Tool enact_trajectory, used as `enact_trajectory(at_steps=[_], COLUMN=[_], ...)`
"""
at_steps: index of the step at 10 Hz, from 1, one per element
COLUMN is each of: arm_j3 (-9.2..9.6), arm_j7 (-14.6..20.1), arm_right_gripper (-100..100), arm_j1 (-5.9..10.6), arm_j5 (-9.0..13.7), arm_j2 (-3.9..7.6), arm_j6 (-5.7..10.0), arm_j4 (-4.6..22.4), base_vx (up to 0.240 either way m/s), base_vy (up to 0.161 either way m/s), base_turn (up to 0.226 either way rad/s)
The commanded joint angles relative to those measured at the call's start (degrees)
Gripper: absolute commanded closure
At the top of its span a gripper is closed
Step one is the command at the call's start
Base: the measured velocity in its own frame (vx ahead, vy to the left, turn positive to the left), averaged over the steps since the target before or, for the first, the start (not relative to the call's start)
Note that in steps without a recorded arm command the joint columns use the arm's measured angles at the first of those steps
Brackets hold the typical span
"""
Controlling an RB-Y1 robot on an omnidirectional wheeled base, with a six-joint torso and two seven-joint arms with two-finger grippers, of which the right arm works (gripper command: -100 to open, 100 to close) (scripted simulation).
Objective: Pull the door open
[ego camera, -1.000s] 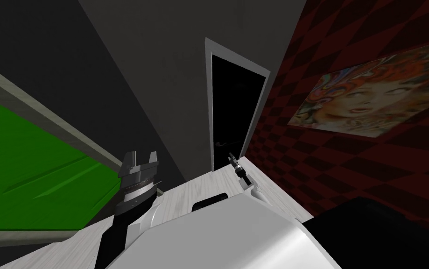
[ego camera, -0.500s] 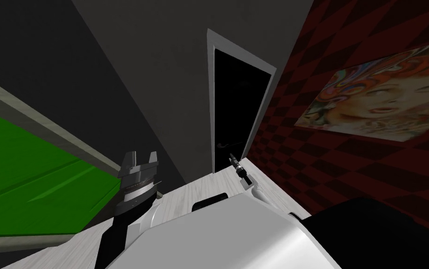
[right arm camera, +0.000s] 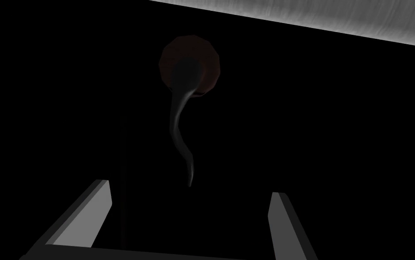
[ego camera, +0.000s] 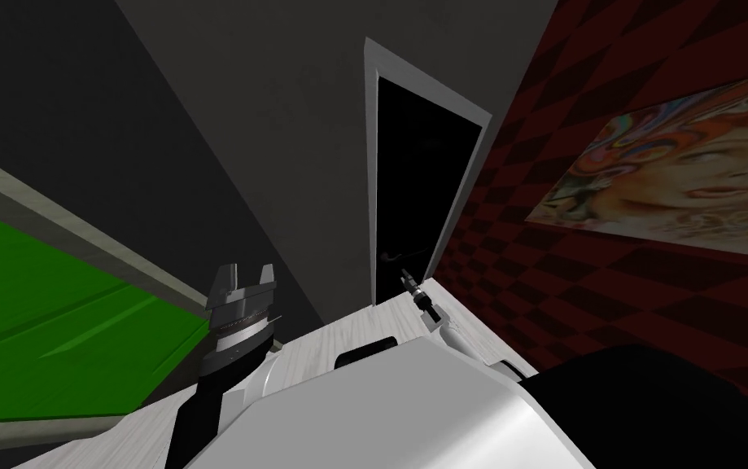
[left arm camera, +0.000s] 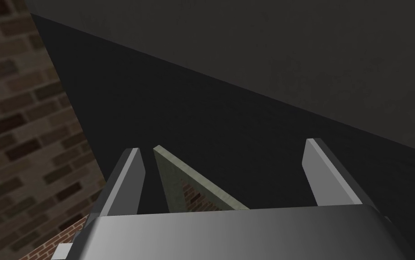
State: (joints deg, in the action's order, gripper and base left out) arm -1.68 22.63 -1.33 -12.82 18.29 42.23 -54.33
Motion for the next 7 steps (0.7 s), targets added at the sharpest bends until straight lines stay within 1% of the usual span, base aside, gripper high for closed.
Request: enact_trajectory(at_steps=[1,3,4,5,7], arm_j3=[-0.1,-0.23,-0.15,-0.97,-1.88], arm_j7=[0.7,1.2,1.0,1.0,0.9], arm_right_gripper=[-100,-100,-100,-100,-100], arm_j1=[0.67,1.48,1.07,1.21,1.35], arm_j5=[-0.5,-0.9,-0.8,-0.2,0.5], arm_j2=[0.52,1.01,0.81,1.32,1.89], arm_j6=[0.31,0.89,0.47,0.94,1.42], arm_j4=[1.8,4.0,2.9,4.1,5.3], base_vx=[0.143,0.105,0.042,0.115,0.184], base_vy=[0.023,0.007,-0.002,0.072,0.085], base_turn=[0.025,0.019,0.005,0.221,0.145])
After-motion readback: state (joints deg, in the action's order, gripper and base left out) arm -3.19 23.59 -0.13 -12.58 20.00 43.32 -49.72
